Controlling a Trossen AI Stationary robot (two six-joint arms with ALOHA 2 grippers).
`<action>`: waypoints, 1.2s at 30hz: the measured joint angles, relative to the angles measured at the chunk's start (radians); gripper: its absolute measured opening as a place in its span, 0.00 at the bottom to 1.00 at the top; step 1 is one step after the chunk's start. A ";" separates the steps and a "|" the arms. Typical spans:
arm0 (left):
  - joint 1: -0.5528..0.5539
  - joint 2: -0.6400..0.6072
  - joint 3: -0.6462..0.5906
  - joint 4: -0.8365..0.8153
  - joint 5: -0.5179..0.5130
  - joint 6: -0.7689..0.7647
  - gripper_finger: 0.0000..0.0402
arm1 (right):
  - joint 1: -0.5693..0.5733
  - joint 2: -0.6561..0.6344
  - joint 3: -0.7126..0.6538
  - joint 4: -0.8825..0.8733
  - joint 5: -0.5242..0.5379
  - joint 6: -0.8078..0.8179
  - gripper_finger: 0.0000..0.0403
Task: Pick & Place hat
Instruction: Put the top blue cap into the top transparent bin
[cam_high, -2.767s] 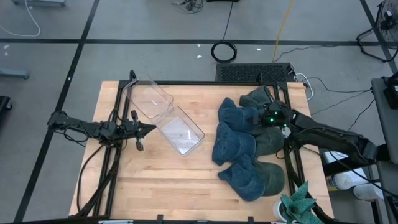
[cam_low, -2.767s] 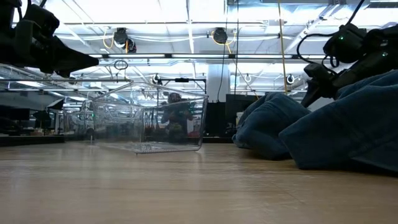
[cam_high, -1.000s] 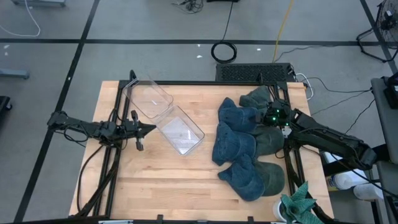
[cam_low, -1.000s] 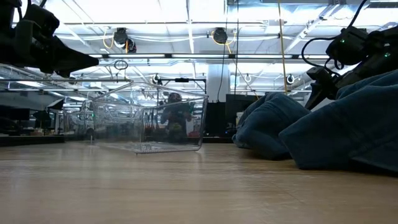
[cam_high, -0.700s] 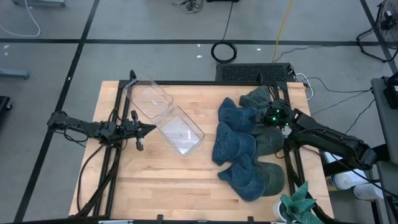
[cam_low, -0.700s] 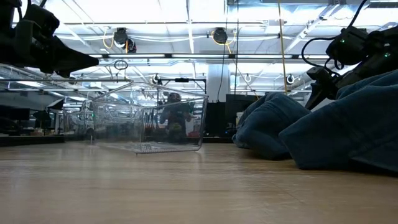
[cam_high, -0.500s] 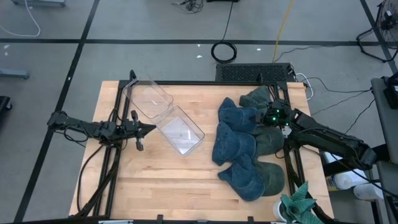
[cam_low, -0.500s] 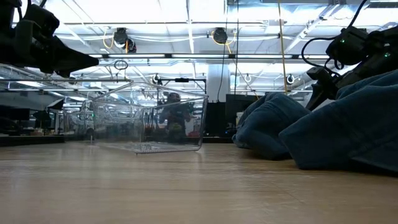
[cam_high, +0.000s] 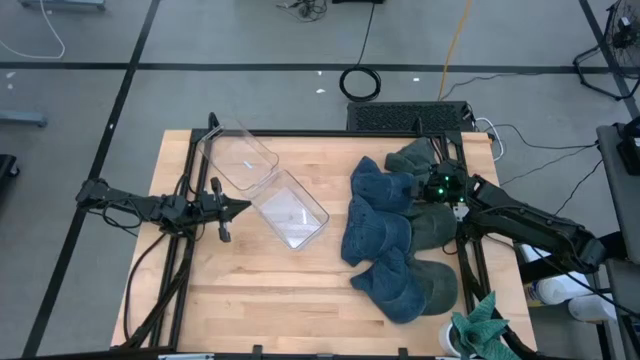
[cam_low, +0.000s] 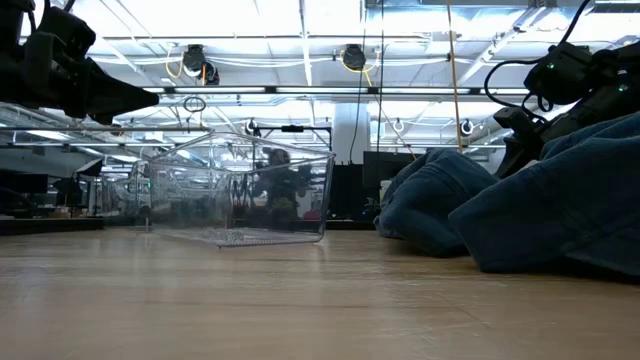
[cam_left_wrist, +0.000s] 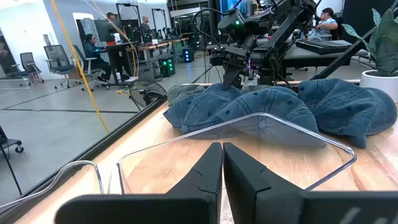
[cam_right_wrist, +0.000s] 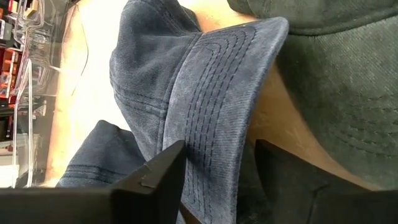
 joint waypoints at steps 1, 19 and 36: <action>0.000 0.000 0.000 0.000 0.000 0.000 0.05 | 0.000 0.000 0.000 0.000 0.000 0.000 0.44; 0.000 0.000 0.000 0.000 0.000 0.000 0.05 | 0.000 0.000 0.000 0.000 0.002 -0.008 0.42; 0.000 0.000 0.000 0.000 0.000 0.000 0.05 | 0.000 0.000 0.000 0.000 0.002 -0.011 0.34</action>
